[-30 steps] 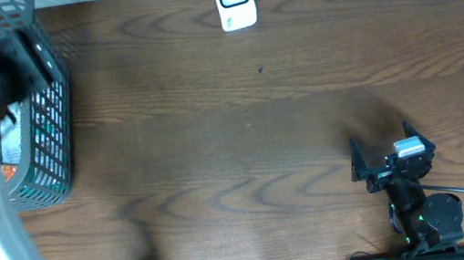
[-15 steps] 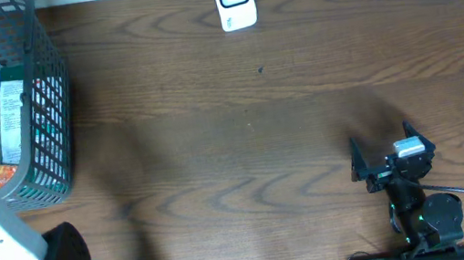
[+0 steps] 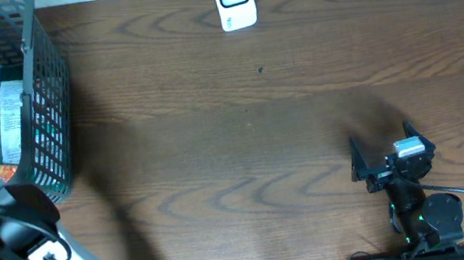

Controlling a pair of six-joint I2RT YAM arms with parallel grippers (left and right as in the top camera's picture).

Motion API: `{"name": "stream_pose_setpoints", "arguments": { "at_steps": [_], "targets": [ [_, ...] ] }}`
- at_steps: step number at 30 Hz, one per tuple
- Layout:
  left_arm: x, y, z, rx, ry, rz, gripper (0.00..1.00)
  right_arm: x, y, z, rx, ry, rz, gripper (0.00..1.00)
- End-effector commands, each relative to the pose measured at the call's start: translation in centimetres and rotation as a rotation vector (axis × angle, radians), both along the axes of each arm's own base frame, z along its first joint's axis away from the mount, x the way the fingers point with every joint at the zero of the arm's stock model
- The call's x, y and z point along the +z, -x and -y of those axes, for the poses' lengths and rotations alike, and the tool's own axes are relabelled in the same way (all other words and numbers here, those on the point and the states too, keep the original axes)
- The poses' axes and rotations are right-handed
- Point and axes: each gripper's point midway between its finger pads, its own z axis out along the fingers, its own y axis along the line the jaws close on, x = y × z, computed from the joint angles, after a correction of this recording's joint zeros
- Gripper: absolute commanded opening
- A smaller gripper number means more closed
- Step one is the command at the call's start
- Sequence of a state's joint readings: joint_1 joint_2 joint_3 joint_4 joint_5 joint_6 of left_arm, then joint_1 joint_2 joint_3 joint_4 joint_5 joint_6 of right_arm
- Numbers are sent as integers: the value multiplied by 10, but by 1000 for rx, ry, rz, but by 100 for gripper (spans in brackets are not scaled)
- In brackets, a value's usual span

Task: Scan the item barcode
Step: 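Reach the left gripper into the basket toward the green-lidded jar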

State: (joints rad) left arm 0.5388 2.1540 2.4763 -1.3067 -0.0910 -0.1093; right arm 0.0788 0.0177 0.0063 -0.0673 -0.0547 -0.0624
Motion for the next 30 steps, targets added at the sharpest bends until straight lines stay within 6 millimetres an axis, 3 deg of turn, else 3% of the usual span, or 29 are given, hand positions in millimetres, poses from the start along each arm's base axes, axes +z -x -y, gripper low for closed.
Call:
{"name": "stream_pose_setpoints", "arguments": {
  "at_steps": [1, 13, 22, 30],
  "targets": [
    [-24, -12, -6, 22, 29, -8, 86, 0, 0, 2, -10, -5, -1, 99],
    [-98, -51, -33, 26, 40, -29, 86, 0, 0, 2, -10, -5, -1, 99],
    [-122, -70, -46, 27, 24, -2, 86, 0, 0, 2, -10, -5, -1, 99],
    [-147, -65, -45, 33, 53, -51, 86, 0, 0, 2, -10, -5, -1, 99]
  ]
}}
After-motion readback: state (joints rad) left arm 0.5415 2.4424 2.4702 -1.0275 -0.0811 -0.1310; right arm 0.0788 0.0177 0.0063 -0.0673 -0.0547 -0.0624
